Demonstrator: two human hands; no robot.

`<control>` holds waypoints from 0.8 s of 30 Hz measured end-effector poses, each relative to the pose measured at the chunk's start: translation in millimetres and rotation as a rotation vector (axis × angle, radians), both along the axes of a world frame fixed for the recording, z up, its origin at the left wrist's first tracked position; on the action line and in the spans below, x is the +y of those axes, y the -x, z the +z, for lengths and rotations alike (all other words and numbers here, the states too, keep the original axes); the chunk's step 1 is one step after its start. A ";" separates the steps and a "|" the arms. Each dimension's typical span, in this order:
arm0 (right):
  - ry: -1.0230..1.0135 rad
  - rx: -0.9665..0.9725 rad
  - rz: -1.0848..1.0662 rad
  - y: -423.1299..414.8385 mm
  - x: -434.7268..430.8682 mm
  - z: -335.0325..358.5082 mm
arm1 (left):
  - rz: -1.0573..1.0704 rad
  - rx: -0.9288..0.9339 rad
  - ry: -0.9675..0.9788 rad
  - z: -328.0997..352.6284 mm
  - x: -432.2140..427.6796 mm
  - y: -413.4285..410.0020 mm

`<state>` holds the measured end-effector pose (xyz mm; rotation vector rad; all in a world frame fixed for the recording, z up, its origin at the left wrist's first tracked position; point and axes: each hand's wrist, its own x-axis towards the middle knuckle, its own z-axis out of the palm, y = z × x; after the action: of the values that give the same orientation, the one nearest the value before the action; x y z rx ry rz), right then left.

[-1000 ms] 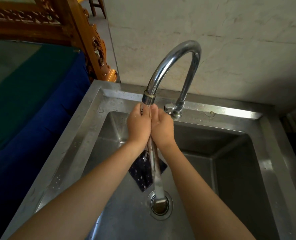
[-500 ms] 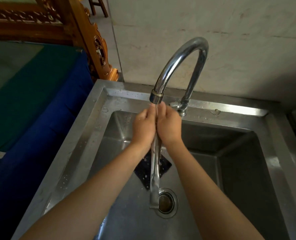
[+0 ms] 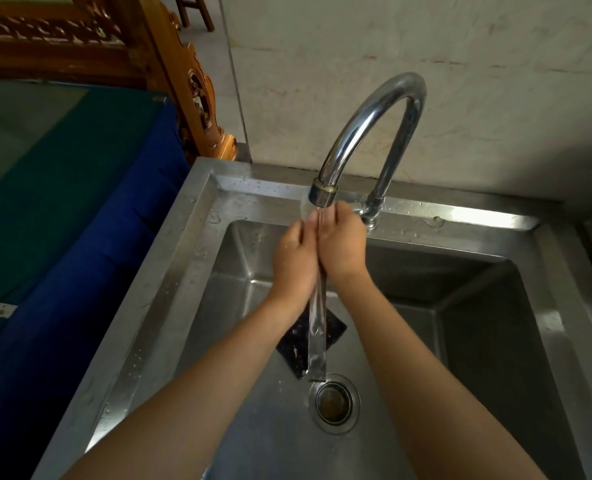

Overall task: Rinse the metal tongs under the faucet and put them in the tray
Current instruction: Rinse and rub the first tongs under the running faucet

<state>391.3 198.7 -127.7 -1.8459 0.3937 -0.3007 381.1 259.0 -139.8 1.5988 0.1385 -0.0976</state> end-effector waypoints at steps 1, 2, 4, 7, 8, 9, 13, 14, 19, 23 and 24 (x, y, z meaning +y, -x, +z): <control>-0.041 0.017 0.004 -3.3 -2.9 0.3 | -0.021 0.009 -0.017 -2.0 -0.4 5.4; -0.062 0.032 0.020 -3.7 -3.8 -0.2 | -0.029 0.017 -0.033 -3.0 0.3 8.8; -0.035 0.046 0.054 2.8 -0.4 -3.1 | -0.010 0.021 -0.044 -2.1 4.5 5.6; 0.015 0.020 0.059 18.3 5.2 -9.9 | 0.015 -0.002 -0.007 4.9 9.7 -10.1; 0.024 0.014 0.062 22.6 6.3 -11.7 | 0.024 -0.003 0.010 6.3 9.9 -14.3; 0.029 0.006 0.059 25.7 7.4 -12.8 | 0.026 0.004 0.032 6.6 9.6 -16.0; 0.017 -0.031 -0.039 25.3 5.9 -12.0 | 0.016 0.040 0.051 0.8 0.2 0.0; 0.008 -0.028 -0.049 22.4 3.6 -11.4 | 0.020 0.033 0.033 -0.9 -1.8 6.5; -0.096 -0.020 -0.063 2.3 -7.4 -3.6 | -0.048 0.009 -0.100 -8.3 1.3 37.2; -0.059 0.027 0.007 7.1 -3.9 -3.2 | 0.001 -0.052 -0.157 -5.5 2.9 35.3; -0.019 0.038 0.039 12.3 -1.0 -4.3 | 0.029 -0.060 -0.146 -3.3 2.9 30.2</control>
<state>379.0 197.7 -132.0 -1.8402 0.3850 -0.2349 350.8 261.9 -143.1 1.7433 0.1247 -0.0170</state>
